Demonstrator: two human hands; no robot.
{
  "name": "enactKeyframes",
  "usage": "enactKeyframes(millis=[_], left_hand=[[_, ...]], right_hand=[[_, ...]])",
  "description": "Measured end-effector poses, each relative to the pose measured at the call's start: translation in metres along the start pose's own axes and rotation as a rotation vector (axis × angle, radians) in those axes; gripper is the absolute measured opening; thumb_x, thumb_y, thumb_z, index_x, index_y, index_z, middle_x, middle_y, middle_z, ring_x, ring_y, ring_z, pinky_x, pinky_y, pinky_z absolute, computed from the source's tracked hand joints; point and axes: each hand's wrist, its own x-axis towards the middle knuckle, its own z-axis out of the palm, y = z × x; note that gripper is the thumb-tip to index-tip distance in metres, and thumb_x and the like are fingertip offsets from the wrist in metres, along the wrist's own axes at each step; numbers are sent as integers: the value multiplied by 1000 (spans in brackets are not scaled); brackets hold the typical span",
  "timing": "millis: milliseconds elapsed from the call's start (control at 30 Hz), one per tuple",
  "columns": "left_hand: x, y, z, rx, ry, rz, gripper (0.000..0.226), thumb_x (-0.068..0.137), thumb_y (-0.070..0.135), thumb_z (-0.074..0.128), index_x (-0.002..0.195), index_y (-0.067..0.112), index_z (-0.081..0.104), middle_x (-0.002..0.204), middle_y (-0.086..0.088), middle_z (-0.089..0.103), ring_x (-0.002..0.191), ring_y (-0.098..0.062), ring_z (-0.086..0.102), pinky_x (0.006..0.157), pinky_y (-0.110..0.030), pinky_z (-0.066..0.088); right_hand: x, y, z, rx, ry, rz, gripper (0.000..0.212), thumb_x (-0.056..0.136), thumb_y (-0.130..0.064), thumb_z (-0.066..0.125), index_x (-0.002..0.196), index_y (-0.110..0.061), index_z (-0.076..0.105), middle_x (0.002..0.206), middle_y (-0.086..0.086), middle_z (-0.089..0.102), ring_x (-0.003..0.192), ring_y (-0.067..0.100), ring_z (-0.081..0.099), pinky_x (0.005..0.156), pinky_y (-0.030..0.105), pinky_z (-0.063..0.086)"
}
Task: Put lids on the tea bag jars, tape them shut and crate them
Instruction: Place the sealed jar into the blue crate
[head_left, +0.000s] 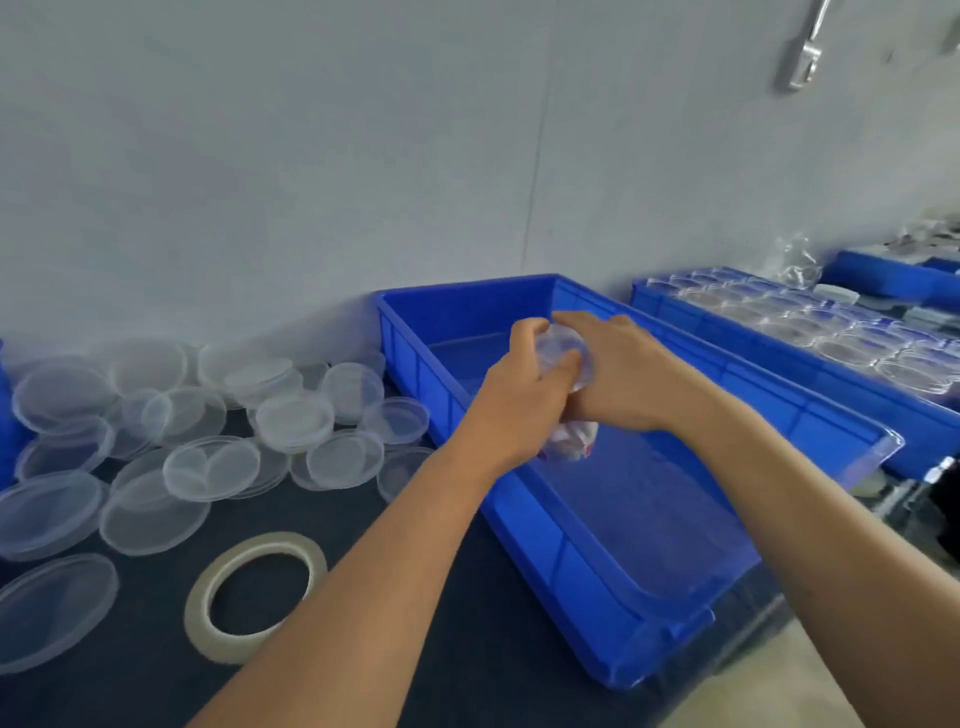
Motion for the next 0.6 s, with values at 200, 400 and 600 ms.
enactKeyframes(millis=[200,400,600], left_hand=[[-3,-10,5,639,-41,11,41,107,38,48,141,18,57,125,-8,67,116,-28,62,95,-44,49],[-14,-5,-6,797,-10,9,42,106,36,44,143,21,56,123,-6,68,124,-29,55,110,-57,41],[-51,-25,-41,497,153,45,47,108,45,46,152,28,50,151,8,57,140,-13,48,111,-35,44]], right_hand=[[8,18,45,-10,-171,63,100,49,-63,74,138,-36,38,136,-2,47,108,22,58,93,44,56],[18,8,47,-85,-228,45,92,67,-47,89,139,-36,34,138,0,41,106,24,60,89,43,56],[8,-29,9,-276,-284,-10,108,89,-41,76,167,-40,1,162,-3,23,120,28,60,99,45,54]])
